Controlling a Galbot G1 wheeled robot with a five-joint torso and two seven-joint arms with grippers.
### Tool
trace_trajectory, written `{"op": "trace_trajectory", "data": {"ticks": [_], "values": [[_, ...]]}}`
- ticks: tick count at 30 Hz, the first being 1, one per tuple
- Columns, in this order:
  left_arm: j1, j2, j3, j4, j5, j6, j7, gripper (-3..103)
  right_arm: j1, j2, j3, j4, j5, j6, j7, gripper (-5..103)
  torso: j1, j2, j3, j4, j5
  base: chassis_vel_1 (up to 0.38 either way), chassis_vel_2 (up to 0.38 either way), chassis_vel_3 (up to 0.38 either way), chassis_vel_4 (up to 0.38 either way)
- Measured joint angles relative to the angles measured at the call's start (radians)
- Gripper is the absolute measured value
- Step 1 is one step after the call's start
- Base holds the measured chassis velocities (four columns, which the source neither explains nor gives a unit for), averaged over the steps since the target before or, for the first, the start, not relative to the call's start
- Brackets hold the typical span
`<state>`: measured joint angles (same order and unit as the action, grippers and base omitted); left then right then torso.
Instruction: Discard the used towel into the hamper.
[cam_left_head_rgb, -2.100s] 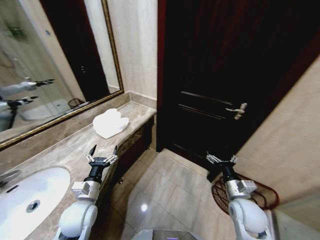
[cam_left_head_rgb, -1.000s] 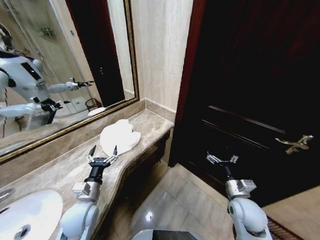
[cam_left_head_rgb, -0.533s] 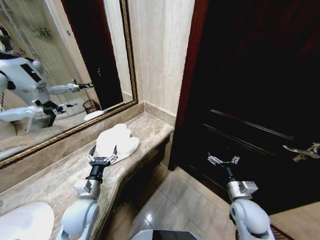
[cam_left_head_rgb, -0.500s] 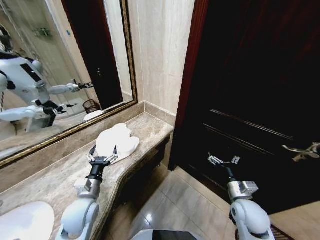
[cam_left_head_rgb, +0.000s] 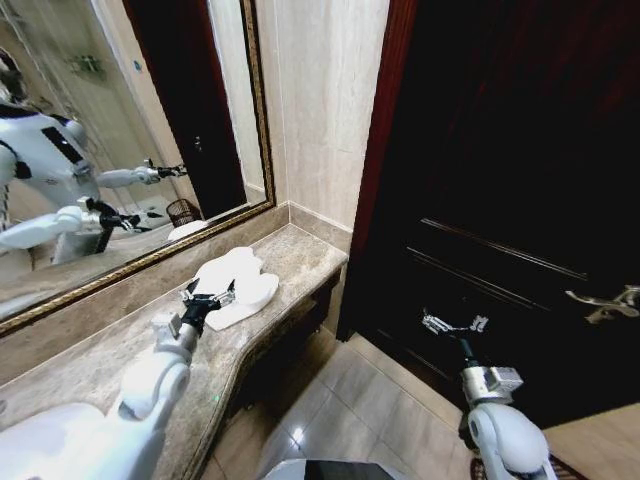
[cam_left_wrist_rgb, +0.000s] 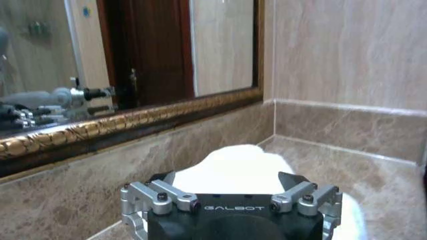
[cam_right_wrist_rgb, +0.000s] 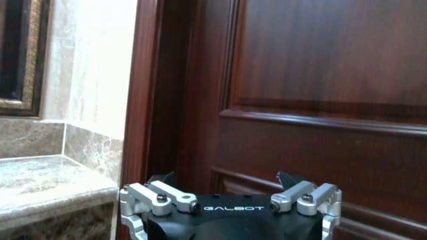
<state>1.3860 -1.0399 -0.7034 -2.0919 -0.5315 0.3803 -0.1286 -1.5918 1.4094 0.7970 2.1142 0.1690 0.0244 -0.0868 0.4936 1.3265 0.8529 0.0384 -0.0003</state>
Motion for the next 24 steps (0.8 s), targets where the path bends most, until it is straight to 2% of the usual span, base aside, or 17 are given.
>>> {"op": "trace_trajectory", "data": {"ticks": [3,5,7,10,11,15,18,24], "values": [[-0.028,0.029,0.006,0.027,-0.033,0.021,0.001,100,-0.004,0.006,0.000,-0.003,0.003,0.000,0.002,100,0.000,0.000,0.000,0.0000,0.0001,0.000,0.000,0.000,0.000],[-0.080,0.080,0.036,0.074,-0.087,0.059,0.008,100,-0.010,0.016,-0.010,-0.004,0.018,-0.008,0.014,100,0.000,0.000,0.000,0.0000,0.0001,0.000,0.000,0.000,0.000],[-0.091,0.089,0.044,0.083,-0.096,0.067,0.009,100,-0.010,0.018,-0.011,-0.004,0.019,-0.009,0.015,100,0.000,0.000,0.000,0.0001,0.0001,0.000,0.000,0.000,0.000],[-0.189,0.145,0.128,0.165,-0.136,0.100,0.008,100,-0.009,0.028,-0.011,-0.008,0.016,-0.003,0.020,100,0.000,0.000,0.000,0.0001,0.0000,0.000,0.000,0.000,0.000],[-0.189,0.145,0.128,0.165,-0.136,0.100,0.008,100,-0.009,0.028,-0.011,-0.008,0.016,-0.003,0.020,100,0.000,0.000,0.000,0.0001,0.0000,0.000,0.000,0.000,0.000],[-0.333,0.171,0.231,0.267,-0.181,0.142,0.004,100,0.000,0.027,0.008,-0.016,0.022,0.030,0.050,100,0.000,0.000,0.000,-0.0001,0.0001,0.000,0.000,0.000,0.000],[-0.395,0.178,0.282,0.320,-0.192,0.155,0.010,100,0.000,0.017,0.036,-0.023,0.038,0.049,0.058,100,0.000,0.000,0.000,-0.0001,0.0003,0.000,0.000,0.000,0.000],[-0.447,0.177,0.332,0.369,-0.196,0.184,-0.001,100,-0.006,0.000,0.078,-0.035,0.072,0.068,0.059,100,0.000,0.000,0.000,-0.0001,0.0005,0.000,0.000,0.000,0.000]]}}
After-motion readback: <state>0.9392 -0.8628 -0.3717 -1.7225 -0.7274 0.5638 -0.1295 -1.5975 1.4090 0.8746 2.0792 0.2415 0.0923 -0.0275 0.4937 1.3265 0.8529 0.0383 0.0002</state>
